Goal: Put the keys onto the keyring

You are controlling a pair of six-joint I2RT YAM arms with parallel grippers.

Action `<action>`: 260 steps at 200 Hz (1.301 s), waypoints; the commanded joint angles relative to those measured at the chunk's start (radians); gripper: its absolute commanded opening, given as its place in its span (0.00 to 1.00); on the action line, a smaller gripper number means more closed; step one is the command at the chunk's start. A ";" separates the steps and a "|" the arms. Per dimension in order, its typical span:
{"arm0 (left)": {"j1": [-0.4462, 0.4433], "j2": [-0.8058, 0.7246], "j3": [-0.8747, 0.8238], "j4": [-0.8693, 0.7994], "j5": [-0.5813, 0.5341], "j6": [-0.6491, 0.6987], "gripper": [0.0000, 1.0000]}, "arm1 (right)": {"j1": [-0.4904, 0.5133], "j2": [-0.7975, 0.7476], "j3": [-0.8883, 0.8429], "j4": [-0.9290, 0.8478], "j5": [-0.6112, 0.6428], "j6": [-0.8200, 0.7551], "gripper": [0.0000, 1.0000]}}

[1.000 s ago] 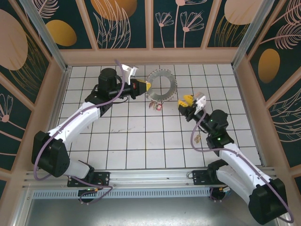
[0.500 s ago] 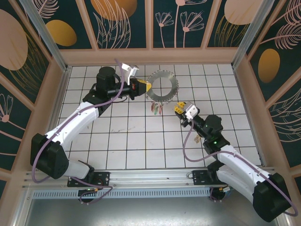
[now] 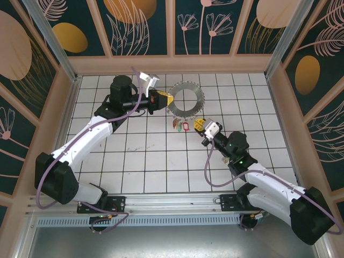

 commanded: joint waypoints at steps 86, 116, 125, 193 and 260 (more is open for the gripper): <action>-0.001 -0.025 0.034 0.022 0.029 0.004 0.00 | 0.021 0.033 0.049 0.089 0.064 -0.027 0.16; -0.001 -0.027 0.034 0.023 0.028 -0.001 0.00 | 0.023 0.038 0.056 0.084 0.055 -0.028 0.16; -0.001 -0.027 0.033 0.025 0.029 -0.004 0.00 | 0.024 0.040 0.060 0.084 0.053 -0.027 0.16; -0.001 -0.026 0.033 0.023 0.009 -0.010 0.00 | 0.047 0.065 0.071 0.062 0.063 -0.008 0.15; -0.001 -0.031 0.031 0.017 0.004 -0.011 0.00 | 0.078 0.071 0.058 0.119 0.135 -0.018 0.16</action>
